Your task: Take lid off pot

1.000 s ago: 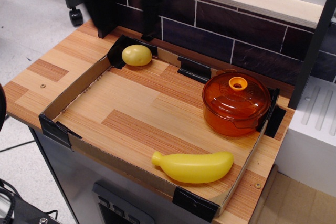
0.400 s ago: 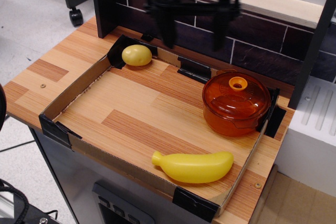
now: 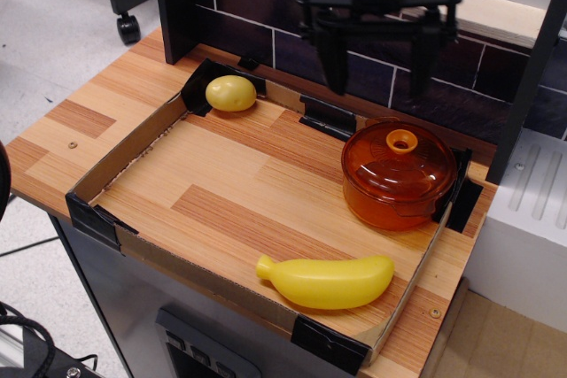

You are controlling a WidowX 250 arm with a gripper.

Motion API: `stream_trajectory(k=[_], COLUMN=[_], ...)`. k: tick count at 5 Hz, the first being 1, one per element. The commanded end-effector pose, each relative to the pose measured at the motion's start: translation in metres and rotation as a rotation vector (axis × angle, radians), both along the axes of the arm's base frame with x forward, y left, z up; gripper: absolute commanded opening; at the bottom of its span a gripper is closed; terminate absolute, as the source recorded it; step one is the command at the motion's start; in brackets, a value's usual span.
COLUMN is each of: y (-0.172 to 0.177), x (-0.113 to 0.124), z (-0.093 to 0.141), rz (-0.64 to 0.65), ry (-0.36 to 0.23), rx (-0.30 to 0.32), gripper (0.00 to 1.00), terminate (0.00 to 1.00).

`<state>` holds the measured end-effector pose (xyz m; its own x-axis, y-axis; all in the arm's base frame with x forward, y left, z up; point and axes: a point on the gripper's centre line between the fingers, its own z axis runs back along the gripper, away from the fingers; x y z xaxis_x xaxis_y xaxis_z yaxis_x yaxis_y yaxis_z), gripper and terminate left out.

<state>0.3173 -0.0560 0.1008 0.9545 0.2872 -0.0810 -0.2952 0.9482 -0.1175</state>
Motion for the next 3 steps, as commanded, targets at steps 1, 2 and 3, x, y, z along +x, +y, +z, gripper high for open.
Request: stream_trajectory(k=[1, 2, 3], y=[-0.015, -0.018, -0.019], x=[0.016, 0.015, 0.015], z=[0.000, -0.005, -0.011], rz=[-0.021, -0.023, -0.025], ry=[-0.075, -0.081, -0.081], rx=[0.017, 0.024, 0.035], gripper=[1.00, 1.00, 1.00], terminate=[0.00, 0.00, 0.00])
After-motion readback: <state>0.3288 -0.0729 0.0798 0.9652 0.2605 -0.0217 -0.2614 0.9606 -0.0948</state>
